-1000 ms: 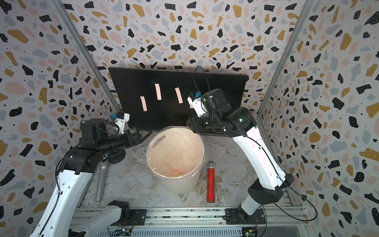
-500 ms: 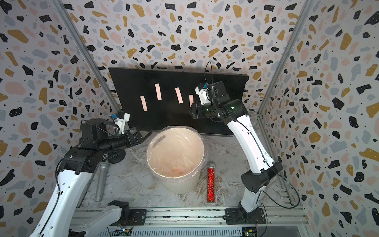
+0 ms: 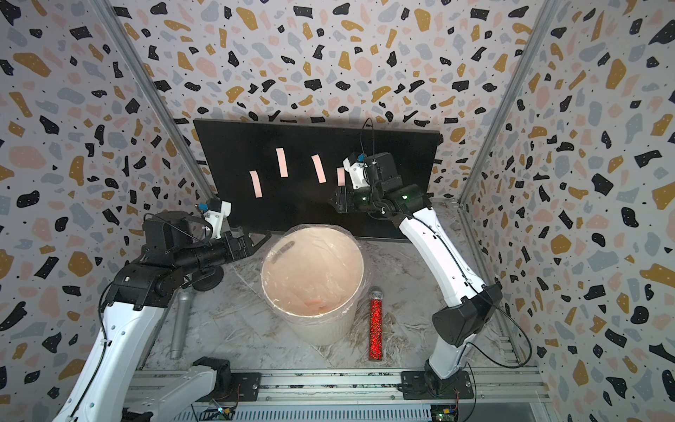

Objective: Remove the sticky note from the monitor
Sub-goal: Tear off the sticky note from the monitor.

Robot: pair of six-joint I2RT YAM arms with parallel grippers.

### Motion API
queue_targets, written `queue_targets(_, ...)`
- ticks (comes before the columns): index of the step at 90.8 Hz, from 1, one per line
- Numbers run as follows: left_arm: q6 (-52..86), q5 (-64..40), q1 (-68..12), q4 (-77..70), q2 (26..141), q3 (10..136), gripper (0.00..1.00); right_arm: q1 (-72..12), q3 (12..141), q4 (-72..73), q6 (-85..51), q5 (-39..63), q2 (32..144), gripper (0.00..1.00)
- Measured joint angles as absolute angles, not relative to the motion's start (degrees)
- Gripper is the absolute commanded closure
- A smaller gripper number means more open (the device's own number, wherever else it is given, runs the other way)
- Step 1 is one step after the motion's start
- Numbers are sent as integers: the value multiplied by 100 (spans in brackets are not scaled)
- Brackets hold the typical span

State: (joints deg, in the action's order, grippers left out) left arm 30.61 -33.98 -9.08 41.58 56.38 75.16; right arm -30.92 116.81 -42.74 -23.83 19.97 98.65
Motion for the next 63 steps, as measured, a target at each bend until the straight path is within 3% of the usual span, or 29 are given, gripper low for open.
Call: queue_targets(63, 3063, -3398, -908, 4156, 5638, 7513, 1, -3052, 9623, -2171, -2416, 1708, 8917, 41)
